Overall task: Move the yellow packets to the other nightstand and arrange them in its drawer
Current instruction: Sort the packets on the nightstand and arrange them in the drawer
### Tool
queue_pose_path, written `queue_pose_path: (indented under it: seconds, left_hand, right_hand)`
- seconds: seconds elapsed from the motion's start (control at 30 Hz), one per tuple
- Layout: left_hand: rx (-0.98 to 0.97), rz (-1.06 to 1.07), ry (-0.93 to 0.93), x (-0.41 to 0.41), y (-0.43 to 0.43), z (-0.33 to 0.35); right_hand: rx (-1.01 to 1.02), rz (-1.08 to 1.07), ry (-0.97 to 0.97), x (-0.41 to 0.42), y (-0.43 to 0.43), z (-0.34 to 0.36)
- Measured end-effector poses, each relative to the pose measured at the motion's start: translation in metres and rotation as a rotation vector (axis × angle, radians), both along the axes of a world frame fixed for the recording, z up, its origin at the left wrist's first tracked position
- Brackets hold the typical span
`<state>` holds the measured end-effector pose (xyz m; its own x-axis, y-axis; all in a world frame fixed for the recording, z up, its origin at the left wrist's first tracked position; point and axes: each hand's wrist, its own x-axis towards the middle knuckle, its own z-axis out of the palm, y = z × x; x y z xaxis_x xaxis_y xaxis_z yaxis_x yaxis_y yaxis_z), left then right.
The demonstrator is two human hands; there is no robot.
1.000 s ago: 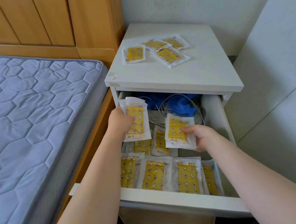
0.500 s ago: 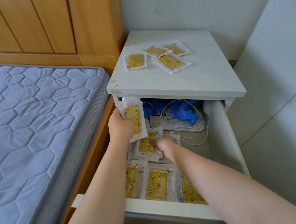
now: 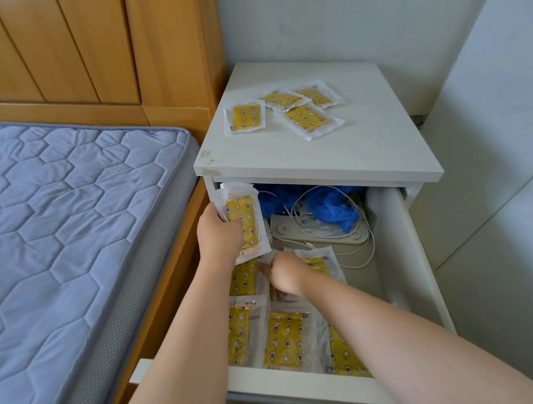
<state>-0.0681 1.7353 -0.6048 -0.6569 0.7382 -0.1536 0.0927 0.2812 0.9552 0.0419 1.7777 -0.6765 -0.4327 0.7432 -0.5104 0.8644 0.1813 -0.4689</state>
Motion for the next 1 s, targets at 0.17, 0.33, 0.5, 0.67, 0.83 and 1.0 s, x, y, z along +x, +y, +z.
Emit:
queue_pose_path:
  seconds: [0.17, 0.33, 0.5, 0.67, 0.83, 1.0]
  left_hand:
    - [-0.033, -0.077, -0.129, 0.003, -0.002, 0.005]
    - [-0.091, -0.284, -0.284, 0.010, -0.005, 0.011]
    - [-0.103, -0.395, -0.285, 0.018, -0.005, 0.010]
    - [-0.146, -0.354, -0.194, 0.017, -0.002, 0.006]
    - [-0.173, -0.342, -0.020, 0.017, -0.002, 0.002]
    - [-0.195, -0.328, 0.231, 0.018, 0.000, -0.009]
  right_hand:
    - [0.078, -0.255, 0.268, 0.044, 0.028, 0.035]
    - [-0.297, -0.464, 0.768, 0.072, 0.035, 0.059]
    - [-0.491, -0.481, 0.943, 0.064, 0.021, 0.063]
    - [-0.351, -0.539, 0.938, 0.063, 0.023, 0.062]
    - [-0.302, -0.487, 0.909, 0.065, 0.022, 0.061]
    - [-0.185, -0.610, 0.888, 0.068, 0.036, 0.048]
